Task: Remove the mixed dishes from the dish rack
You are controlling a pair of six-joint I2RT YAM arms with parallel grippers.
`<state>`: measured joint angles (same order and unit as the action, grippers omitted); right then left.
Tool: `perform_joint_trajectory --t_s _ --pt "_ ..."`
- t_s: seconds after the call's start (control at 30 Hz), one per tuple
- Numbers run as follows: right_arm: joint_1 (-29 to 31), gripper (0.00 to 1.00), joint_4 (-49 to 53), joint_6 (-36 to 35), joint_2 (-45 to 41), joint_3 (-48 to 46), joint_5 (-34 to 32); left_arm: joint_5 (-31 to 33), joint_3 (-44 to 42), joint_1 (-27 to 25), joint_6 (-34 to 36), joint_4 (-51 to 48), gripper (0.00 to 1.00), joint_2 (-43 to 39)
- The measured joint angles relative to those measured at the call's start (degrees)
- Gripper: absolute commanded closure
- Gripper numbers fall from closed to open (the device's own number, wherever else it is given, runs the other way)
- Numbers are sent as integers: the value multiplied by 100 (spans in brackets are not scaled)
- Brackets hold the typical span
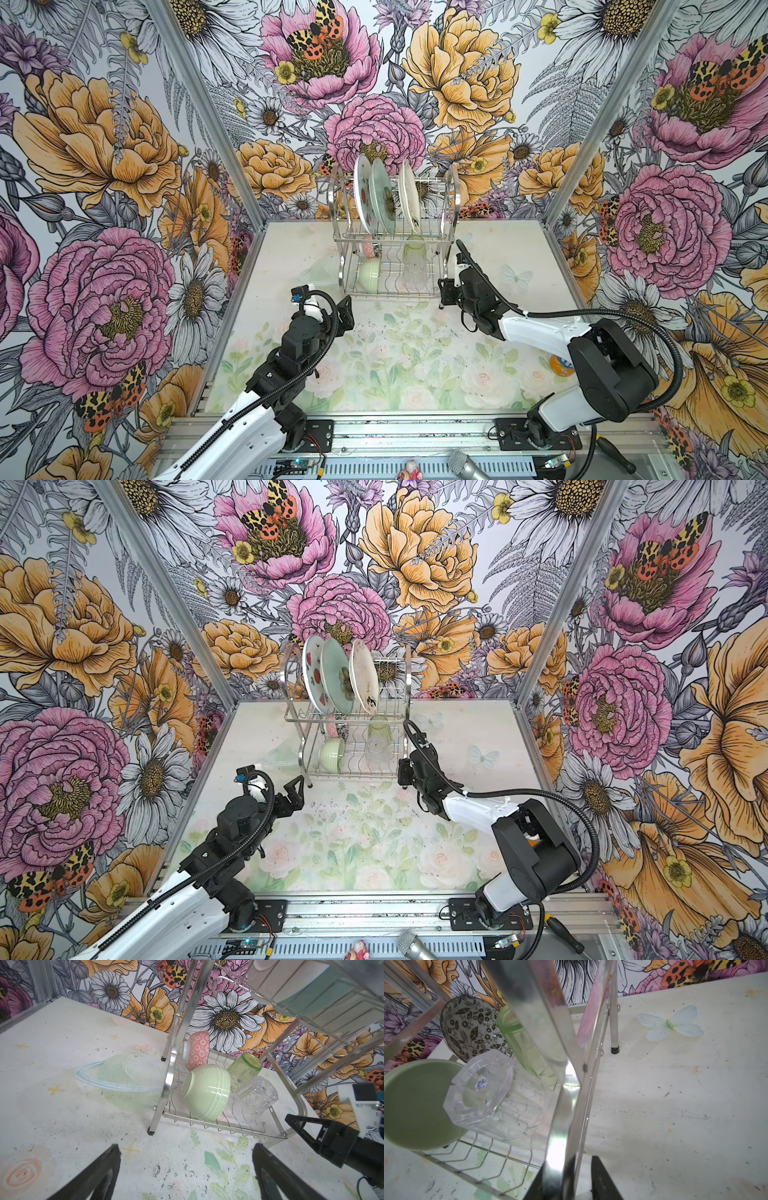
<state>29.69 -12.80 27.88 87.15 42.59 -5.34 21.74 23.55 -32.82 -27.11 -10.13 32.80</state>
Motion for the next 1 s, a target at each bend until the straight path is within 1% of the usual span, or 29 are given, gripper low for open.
perform_joint_trajectory --t_s 0.03,0.1,0.13,0.2,0.37,0.5,0.63,0.93,1.0 --pt "4 75 2 11 4 0 24 -4 -2 17 0 0 1 -20" --pt "7 83 -2 2 4 0 37 -26 -2 59 -2 7 1 -46" --pt "15 84 -7 -129 2 0 9 -48 -2 87 -2 7 1 -46" --pt "31 84 13 -321 -9 0 -92 -96 -2 146 -2 7 1 -46" --pt "42 84 -59 -356 -87 -107 -151 -328 -2 275 -24 9 1 -4" --pt "50 84 -94 -356 -321 -348 -184 -450 -2 302 -63 11 1 35" --pt "42 88 -33 -361 -511 -498 -267 -507 -2 313 -66 13 1 48" --pt "39 90 212 -551 -841 -684 -321 -560 -2 334 -63 9 1 68" --pt "39 93 350 -610 -951 -717 -393 -557 -2 337 -63 9 1 68"
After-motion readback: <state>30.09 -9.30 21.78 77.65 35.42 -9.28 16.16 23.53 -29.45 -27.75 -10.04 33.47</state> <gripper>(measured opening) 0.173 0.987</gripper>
